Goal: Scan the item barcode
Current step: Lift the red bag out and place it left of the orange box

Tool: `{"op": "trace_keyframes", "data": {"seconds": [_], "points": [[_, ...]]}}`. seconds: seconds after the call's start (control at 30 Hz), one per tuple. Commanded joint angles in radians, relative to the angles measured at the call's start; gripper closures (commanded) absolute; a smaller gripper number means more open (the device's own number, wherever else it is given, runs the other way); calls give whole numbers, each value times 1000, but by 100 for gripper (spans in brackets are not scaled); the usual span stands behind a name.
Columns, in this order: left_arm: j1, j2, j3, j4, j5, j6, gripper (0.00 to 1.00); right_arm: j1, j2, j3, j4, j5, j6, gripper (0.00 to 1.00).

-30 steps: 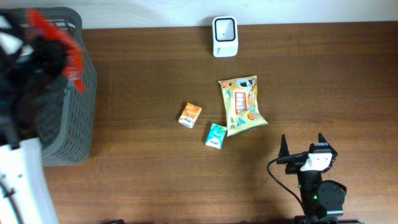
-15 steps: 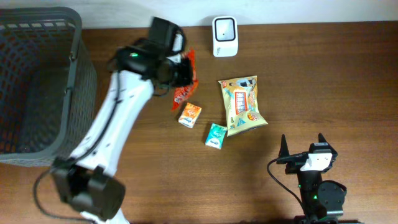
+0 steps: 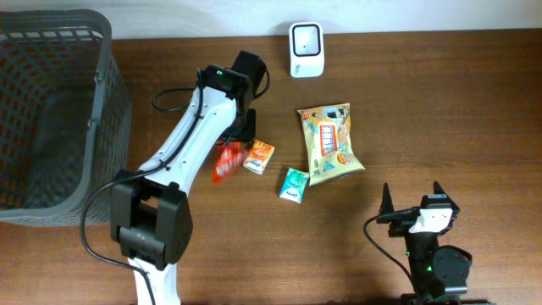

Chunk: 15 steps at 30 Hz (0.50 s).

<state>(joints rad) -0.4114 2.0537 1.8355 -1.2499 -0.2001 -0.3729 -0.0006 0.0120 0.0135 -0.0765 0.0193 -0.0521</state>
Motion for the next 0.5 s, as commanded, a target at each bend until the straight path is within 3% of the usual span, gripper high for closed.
{"op": "trace_keyframes", "data": {"seconds": [0.0,0.13,0.3,0.47], "points": [[0,1,8,-7,-22,5,44,-6,-6,-8,-3,12,8,2],[15,-6,152,-132,-26,5,40,-6,-6,-8,-3,12,8,2],[42,-11,551,-347,-34,8,1,-6,-6,-8,-3,12,8,2],[42,-26,808,-438,-63,44,1,-6,-6,-8,-3,12,8,2]]}}
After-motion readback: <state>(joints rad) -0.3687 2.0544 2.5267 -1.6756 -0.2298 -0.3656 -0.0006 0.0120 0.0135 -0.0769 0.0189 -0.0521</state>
